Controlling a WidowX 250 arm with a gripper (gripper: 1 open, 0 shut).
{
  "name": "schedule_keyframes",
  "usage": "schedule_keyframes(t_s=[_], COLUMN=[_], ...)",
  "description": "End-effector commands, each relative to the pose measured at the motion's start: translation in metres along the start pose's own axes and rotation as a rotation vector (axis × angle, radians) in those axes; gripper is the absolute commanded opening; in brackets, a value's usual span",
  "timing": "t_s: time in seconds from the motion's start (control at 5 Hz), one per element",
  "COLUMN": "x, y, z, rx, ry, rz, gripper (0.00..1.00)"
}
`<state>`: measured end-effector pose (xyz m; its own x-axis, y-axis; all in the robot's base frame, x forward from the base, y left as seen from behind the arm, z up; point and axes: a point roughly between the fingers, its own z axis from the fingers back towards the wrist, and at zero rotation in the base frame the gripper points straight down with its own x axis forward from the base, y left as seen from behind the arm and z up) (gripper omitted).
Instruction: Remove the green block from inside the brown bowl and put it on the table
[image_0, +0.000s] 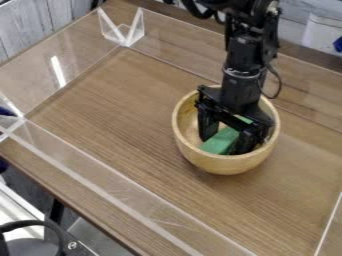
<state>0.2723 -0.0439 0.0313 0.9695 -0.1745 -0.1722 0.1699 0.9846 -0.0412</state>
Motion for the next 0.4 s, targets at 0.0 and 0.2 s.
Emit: schedule_keyframes(t_s=[0.0, 0.2], x=[0.0124, 0.0138], y=[-0.0038, -0.0041], z=[0.0161, 0.0177], rx=[0.000, -0.004], ry=[-0.070, -0.078], rz=[-0.024, -0.028], gripper=[1.00, 1.00])
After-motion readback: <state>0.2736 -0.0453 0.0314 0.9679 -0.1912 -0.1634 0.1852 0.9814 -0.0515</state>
